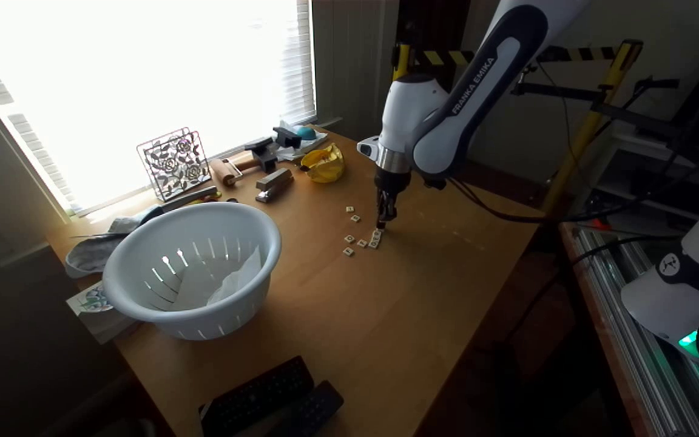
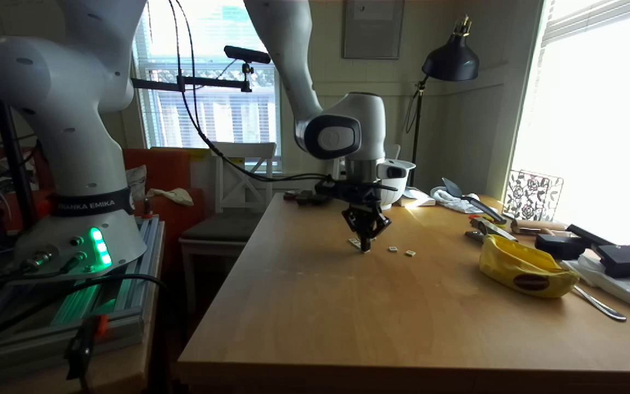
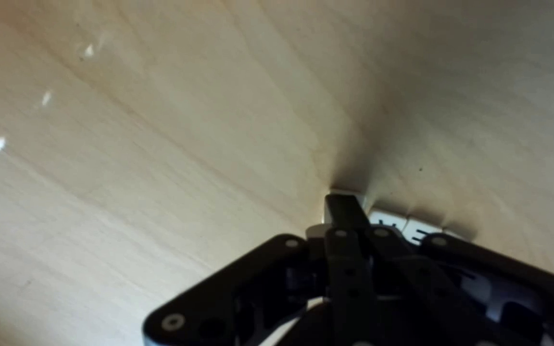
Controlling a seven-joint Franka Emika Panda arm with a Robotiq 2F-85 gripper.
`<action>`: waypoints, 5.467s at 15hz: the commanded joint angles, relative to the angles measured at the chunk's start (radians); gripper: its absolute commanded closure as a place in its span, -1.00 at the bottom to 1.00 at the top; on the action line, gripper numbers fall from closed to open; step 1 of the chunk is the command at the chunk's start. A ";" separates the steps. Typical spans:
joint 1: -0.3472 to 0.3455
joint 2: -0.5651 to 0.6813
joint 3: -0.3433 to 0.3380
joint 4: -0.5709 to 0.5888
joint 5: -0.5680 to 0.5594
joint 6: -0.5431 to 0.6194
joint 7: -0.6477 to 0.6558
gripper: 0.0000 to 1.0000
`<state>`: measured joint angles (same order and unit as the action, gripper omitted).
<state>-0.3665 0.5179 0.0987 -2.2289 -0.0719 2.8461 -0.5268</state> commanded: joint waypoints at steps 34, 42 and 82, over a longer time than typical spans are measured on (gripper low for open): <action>0.016 0.009 -0.007 0.034 0.041 -0.038 0.099 1.00; 0.012 -0.016 -0.004 0.020 0.045 -0.023 0.098 1.00; -0.028 0.144 0.023 0.185 -0.003 0.079 0.022 1.00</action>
<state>-0.3645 0.6359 0.0962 -2.0472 -0.0618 2.8974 -0.4475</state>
